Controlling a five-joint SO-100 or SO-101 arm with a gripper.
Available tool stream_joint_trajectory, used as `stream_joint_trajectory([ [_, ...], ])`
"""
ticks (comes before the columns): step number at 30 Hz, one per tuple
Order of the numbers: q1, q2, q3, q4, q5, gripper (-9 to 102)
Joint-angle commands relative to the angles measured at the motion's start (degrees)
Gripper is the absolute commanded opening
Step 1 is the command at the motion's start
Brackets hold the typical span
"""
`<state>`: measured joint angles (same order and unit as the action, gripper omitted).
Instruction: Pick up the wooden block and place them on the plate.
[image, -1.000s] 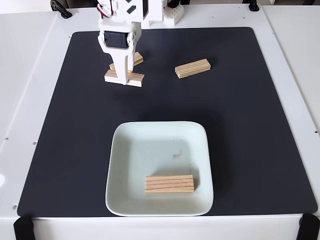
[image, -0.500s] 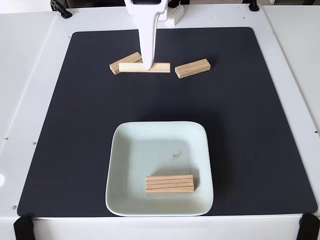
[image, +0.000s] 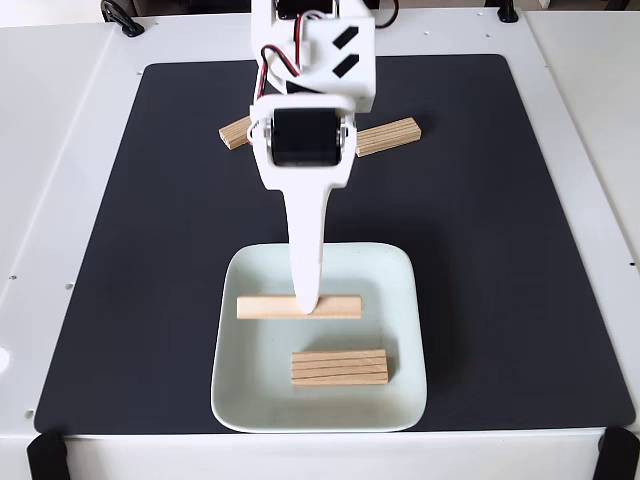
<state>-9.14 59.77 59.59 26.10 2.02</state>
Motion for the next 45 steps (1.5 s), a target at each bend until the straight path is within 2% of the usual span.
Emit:
stream_joint_trajectory([
  [1, -0.7, -5.6, -11.7, -1.1, -0.2, 0],
  [11, -0.8, -17.7, -23.9, -1.1, -0.3, 0],
  [21, -1.0, -18.8, -22.8, -0.9, -0.1, 0],
  [28, -1.0, -18.9, -22.9, 6.1, -0.1, 0],
  [45, -1.6, -18.0, -22.9, 6.2, 0.5, 0],
])
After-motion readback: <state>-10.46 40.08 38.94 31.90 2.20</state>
